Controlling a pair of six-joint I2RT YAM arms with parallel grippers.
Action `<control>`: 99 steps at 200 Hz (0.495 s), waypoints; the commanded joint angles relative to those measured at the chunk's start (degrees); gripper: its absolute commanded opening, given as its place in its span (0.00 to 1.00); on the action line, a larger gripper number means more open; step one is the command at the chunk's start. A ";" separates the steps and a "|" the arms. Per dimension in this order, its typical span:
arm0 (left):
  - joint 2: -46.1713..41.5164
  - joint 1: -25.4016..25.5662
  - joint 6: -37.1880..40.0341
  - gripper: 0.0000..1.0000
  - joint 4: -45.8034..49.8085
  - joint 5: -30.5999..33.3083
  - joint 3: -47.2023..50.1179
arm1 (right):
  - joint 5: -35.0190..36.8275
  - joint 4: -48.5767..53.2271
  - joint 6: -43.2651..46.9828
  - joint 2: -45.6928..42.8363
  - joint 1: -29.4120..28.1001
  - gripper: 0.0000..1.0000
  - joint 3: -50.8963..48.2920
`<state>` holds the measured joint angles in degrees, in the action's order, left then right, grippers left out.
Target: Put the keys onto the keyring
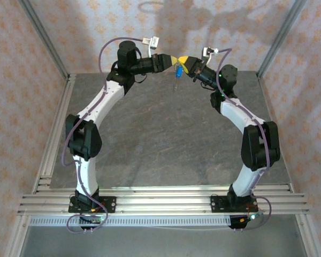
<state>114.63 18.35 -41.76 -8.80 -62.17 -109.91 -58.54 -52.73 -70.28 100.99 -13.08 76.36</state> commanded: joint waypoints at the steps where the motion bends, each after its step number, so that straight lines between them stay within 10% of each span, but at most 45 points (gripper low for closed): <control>1: 0.59 1.16 -0.51 0.32 -3.87 -1.14 -2.54 | -1.92 -1.53 1.20 -0.18 -0.54 0.00 -0.13; 99: 1.18 2.86 -0.35 0.03 -3.52 -1.46 -4.00 | -2.11 0.87 2.78 -0.68 -0.72 0.00 -0.51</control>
<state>116.03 18.37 -42.19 -9.58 -61.52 -111.72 -58.35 -51.64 -69.14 100.99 -12.69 76.31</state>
